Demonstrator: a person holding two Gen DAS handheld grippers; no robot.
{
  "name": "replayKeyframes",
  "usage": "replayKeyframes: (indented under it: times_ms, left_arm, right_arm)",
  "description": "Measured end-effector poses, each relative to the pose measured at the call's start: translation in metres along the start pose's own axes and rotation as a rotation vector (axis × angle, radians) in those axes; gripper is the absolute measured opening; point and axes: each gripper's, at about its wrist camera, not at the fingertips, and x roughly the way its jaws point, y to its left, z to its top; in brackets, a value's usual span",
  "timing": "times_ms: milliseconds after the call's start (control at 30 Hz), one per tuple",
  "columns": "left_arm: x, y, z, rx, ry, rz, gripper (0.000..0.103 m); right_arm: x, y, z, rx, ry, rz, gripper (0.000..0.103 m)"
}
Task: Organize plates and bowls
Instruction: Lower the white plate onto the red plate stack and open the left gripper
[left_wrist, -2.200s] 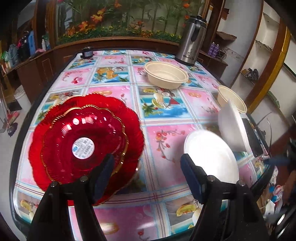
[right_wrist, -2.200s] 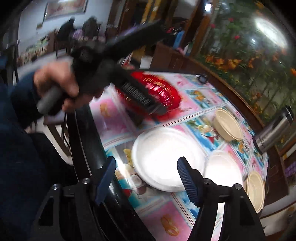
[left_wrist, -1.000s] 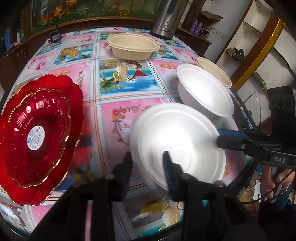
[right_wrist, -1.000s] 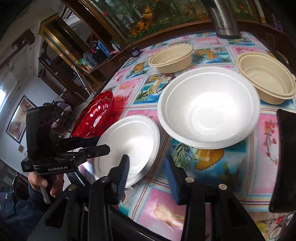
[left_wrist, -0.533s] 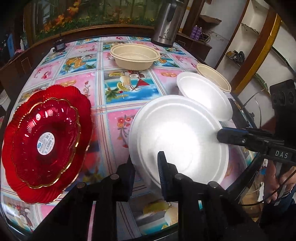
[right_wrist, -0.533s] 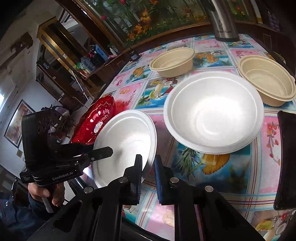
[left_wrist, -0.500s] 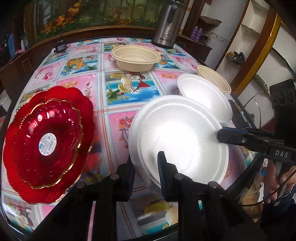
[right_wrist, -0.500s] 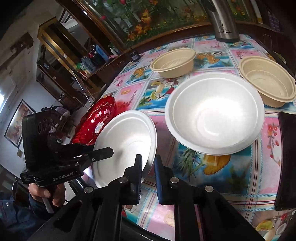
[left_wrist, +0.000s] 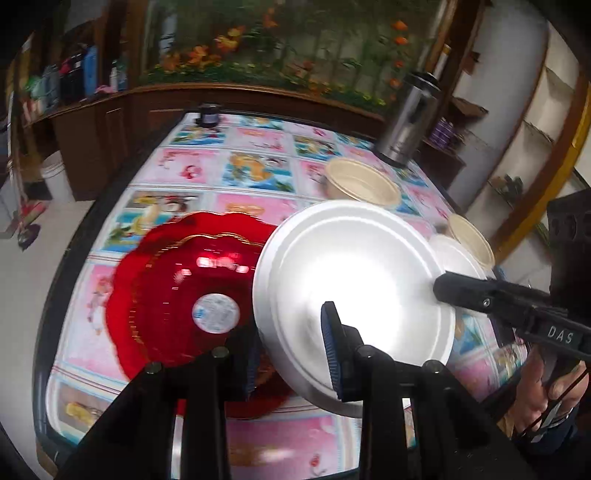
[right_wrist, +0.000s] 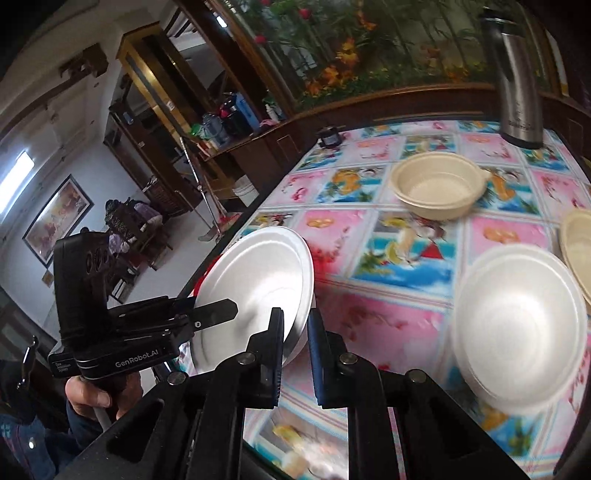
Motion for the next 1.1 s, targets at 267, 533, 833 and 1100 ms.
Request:
replayKeyframes:
  times_ms: [267, 533, 833, 1100]
  left_arm:
    - [0.008, 0.061, 0.003, -0.128, -0.004, 0.047, 0.028]
    - [0.036, 0.087, -0.003, -0.187, 0.043, 0.062, 0.028]
    - [0.048, 0.097, -0.004, -0.21, 0.055, 0.065, 0.028]
    - [0.044, 0.099, -0.005, -0.224, 0.044, 0.068, 0.031]
  right_arm:
    - [0.079, 0.021, 0.02, -0.018, 0.079, 0.01, 0.015]
    - [0.129, 0.018, 0.019, 0.003, 0.147, -0.013, 0.015]
    - [0.145, 0.017, 0.017, -0.014, 0.165, -0.037, 0.015]
    - [0.148, 0.02, 0.017, -0.032, 0.165, -0.036, 0.017]
